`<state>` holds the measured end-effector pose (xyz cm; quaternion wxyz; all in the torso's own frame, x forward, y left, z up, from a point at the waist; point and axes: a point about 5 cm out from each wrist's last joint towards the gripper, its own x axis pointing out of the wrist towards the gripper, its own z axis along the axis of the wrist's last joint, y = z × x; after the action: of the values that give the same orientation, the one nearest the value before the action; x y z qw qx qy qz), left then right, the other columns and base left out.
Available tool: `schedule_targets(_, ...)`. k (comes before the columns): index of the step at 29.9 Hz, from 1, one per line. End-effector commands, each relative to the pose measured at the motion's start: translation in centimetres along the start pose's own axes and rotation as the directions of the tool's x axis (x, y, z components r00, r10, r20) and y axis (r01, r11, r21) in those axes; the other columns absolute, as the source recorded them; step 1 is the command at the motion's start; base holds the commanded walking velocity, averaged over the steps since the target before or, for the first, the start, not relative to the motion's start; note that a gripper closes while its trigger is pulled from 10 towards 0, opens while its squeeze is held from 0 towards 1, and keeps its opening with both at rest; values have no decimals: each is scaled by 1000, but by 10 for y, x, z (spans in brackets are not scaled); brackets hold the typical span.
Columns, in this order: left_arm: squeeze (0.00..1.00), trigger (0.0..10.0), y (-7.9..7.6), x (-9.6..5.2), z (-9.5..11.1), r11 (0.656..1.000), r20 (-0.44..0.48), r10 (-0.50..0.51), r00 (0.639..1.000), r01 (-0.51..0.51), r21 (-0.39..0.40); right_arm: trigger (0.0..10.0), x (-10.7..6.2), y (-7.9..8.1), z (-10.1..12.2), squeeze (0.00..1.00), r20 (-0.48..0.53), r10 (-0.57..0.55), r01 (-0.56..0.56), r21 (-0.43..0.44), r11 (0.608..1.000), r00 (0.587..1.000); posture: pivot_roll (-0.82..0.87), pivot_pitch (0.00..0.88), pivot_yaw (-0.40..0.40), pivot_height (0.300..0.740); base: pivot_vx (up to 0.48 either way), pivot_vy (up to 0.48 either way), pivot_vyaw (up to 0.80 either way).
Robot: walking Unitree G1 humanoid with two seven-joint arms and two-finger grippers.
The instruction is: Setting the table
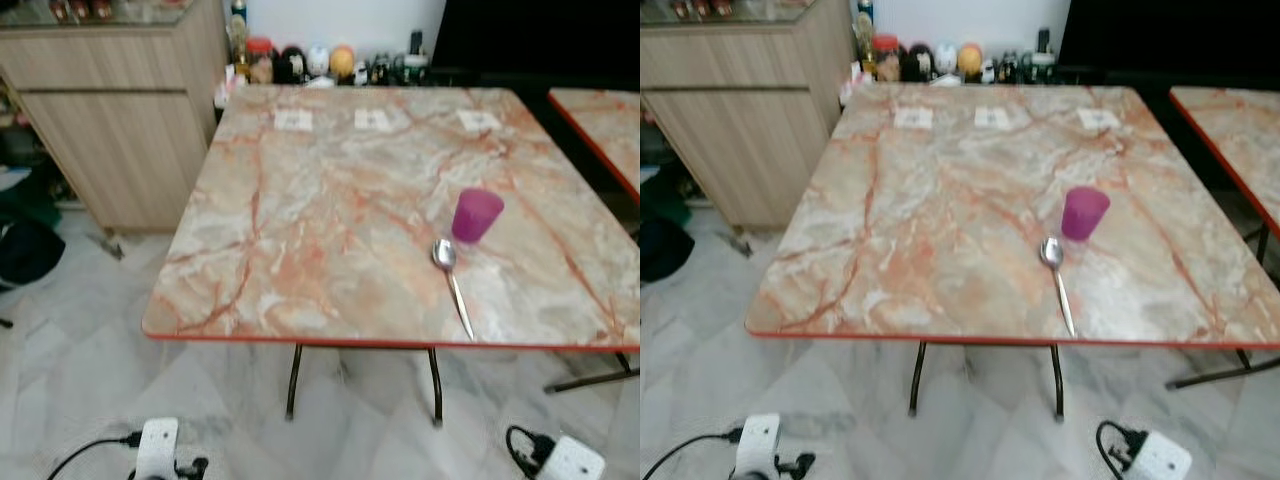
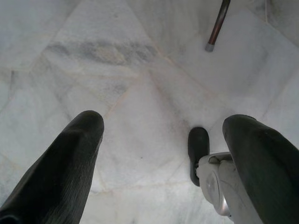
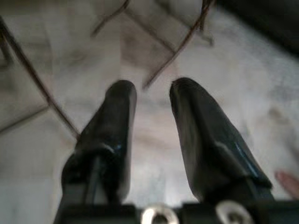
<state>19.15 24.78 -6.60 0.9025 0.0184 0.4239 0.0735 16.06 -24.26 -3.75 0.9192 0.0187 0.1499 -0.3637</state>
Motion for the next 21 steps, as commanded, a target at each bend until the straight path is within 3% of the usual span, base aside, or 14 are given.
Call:
schedule_targets(1, 0, 10000, -1, -1, -7, 1000, -27, -7, 1000, 7, 14, 10000, 4, 5, 16, 0, 86, 15, -15, -1, 1000, 996, 80, 44, -39, 740, 0, 0, 0)
schedule_targets(3, 0, 10000, -2, -1, -9, 1000, -31, -10, 999, 10, 16, 10000, 10, 19, 52, 0, 252, 63, -58, -27, 998, 966, 78, 45, -39, 740, 0, 0, 0)
schedule_targets(4, 0, 10000, -2, -1, -9, 1000, -31, -10, 999, 10, 16, 10000, 10, 19, 52, 0, 252, 63, -58, -27, 998, 966, 78, 45, -39, 740, 0, 0, 0)
schedule_targets(6, 0, 10000, -2, -1, -9, 1000, -32, -9, 999, 9, 15, 10000, 13, 27, 73, 0, 327, 66, -72, 5, 997, 943, 79, 41, -42, 740, 0, 0, 0)
schedule_targets(7, 0, 10000, -3, -1, -9, 1000, -32, -9, 999, 9, 13, 10000, 17, 37, 97, 0, 401, 82, -101, 28, 994, 913, 81, 41, -43, 740, 0, 0, 0)
schedule_targets(8, 0, 10000, -4, -1, -10, 1000, -33, -9, 999, 10, 13, 10000, 18, 43, 108, 0, 426, 94, -120, 33, 992, 900, 80, 40, -42, 740, 0, 0, 0)
schedule_targets(13, 0, 10000, -8, -1, -10, 1000, -34, -13, 999, 13, 13, 10000, 26, 68, 130, 0, 411, 179, -208, 27, 978, 894, 80, 39, -39, 740, 0, 0, 0)
schedule_targets(14, 0, 10000, -10, -1, -9, 1000, -34, -14, 999, 14, 14, 10000, 28, 84, 139, 0, 403, 237, -282, 53, 958, 884, 72, 41, -33, 740, 0, 0, 0)
schedule_targets(15, 0, 10000, -10, -1, -9, 1000, -34, -14, 999, 14, 14, 10000, 28, 84, 139, 0, 403, 237, -282, 53, 958, 884, 72, 41, -33, 740, 0, 0, 0)
schedule_targets(16, 0, 10000, -11, 0, -9, 1000, -34, -15, 999, 15, 14, 10000, 29, 92, 144, 322, 387, 277, -318, 43, 947, 879, 75, 44, -32, 740, 0, 0, 0)
schedule_targets(17, 0, 10000, -12, 0, -9, 1000, -34, -16, 999, 16, 14, 10000, 31, 99, 150, 1000, 380, 307, -347, 39, 937, 873, 73, 46, -31, 740, 0, 0, 0)
schedule_targets(21, 0, 10000, -16, 0, -9, 1000, -36, -20, 999, 21, 13, 10000, 36, 115, 158, 1000, 299, 355, -393, 78, 916, 886, 74, 46, -34, 740, 0, 0, 0)
